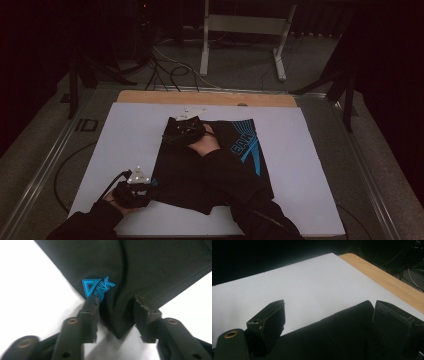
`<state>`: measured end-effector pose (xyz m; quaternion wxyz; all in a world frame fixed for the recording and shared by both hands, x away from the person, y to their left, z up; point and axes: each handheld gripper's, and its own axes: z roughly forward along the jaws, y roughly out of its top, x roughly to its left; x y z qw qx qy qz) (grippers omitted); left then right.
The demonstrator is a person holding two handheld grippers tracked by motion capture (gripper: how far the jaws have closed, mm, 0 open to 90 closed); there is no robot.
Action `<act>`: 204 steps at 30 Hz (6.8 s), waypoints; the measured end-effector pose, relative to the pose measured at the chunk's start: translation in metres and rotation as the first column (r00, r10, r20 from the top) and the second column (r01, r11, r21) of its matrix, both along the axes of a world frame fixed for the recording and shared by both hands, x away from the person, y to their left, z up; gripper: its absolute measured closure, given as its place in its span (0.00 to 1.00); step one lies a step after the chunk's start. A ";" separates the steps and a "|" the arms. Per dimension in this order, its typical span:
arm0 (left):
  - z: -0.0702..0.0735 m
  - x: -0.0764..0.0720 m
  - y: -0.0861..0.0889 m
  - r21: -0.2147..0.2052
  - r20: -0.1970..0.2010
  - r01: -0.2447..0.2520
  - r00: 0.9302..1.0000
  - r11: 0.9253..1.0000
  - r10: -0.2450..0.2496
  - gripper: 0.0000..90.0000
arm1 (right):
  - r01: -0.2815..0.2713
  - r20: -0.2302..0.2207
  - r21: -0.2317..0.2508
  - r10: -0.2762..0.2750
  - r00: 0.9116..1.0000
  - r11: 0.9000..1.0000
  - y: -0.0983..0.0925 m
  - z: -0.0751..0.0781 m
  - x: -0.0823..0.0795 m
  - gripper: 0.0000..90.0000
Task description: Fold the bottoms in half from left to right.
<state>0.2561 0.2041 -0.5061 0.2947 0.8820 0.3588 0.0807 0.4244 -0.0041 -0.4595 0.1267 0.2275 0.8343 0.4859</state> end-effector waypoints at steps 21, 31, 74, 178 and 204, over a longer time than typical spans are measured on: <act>0.007 -0.001 -0.002 -0.074 0.003 -0.010 1.000 0.997 0.010 0.94 | 0.067 -0.047 -0.015 -0.068 0.997 0.998 0.021 -0.015 0.017 0.15; 0.008 -0.001 -0.002 -0.082 0.007 -0.002 1.000 0.997 0.003 0.94 | 0.215 -0.087 -0.085 -0.222 0.971 0.973 0.038 -0.031 0.032 0.28; 0.010 0.000 -0.002 -0.099 0.007 0.004 1.000 0.995 -0.004 0.94 | 0.272 -0.148 -0.281 -0.322 0.935 0.920 0.063 -0.051 0.054 0.99; 0.072 0.016 -0.098 -0.172 0.093 0.239 0.970 0.956 -0.226 0.95 | 0.345 -0.038 -0.206 -0.360 0.932 0.915 -0.082 0.032 0.041 1.00; 0.083 0.021 -0.141 -0.187 0.118 0.295 0.954 0.937 -0.277 0.95 | 0.411 -0.015 -0.207 -0.422 0.906 0.888 -0.132 0.042 0.034 1.00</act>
